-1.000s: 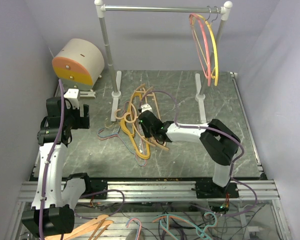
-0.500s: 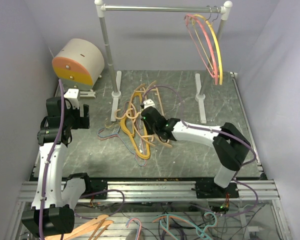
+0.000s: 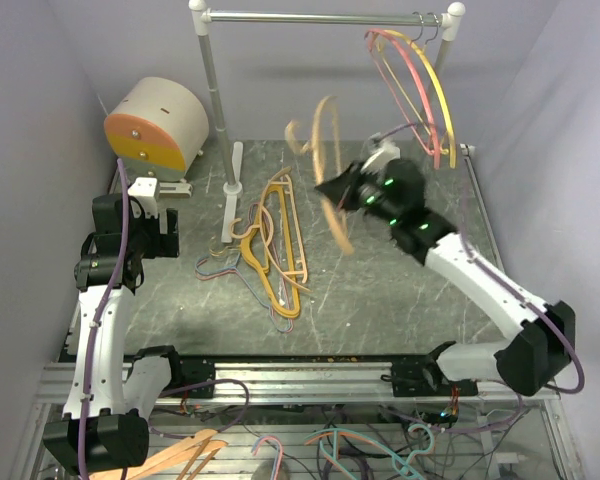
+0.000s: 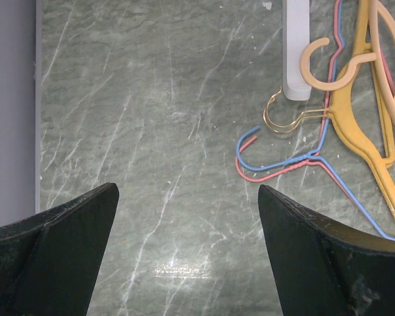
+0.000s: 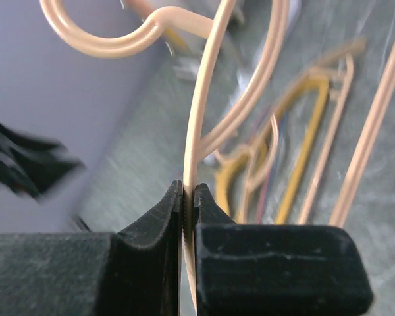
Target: Organize the hangers
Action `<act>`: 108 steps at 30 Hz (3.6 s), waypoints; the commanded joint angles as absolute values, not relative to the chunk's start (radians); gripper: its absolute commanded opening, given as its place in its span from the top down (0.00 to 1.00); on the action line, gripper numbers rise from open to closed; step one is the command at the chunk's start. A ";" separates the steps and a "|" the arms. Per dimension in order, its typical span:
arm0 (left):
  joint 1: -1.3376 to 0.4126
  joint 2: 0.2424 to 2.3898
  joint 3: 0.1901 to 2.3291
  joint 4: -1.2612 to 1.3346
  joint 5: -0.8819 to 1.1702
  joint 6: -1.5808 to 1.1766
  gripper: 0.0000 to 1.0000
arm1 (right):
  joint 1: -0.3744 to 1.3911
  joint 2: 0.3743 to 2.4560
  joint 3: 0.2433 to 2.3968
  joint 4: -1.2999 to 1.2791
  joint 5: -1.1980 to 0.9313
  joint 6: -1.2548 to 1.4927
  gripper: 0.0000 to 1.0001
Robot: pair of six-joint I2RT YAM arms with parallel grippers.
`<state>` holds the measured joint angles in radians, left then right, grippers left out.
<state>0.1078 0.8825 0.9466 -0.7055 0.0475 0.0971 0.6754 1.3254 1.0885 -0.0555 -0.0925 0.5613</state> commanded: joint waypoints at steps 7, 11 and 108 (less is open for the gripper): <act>0.112 0.874 0.940 -0.677 0.036 0.095 0.00 | 0.282 1.477 1.221 0.717 -0.678 1.429 1.00; 0.111 0.873 0.940 -0.678 0.036 0.095 0.00 | 0.269 1.627 1.258 1.050 -0.701 1.713 1.00; 0.100 0.885 0.942 -0.680 0.059 0.103 0.03 | 0.234 1.332 1.216 0.426 -0.214 1.269 0.05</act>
<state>0.1032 0.8848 0.9466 -0.7052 0.0486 0.0975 0.1978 1.4124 1.2293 0.4938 -0.3115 1.4551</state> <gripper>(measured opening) 0.972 0.913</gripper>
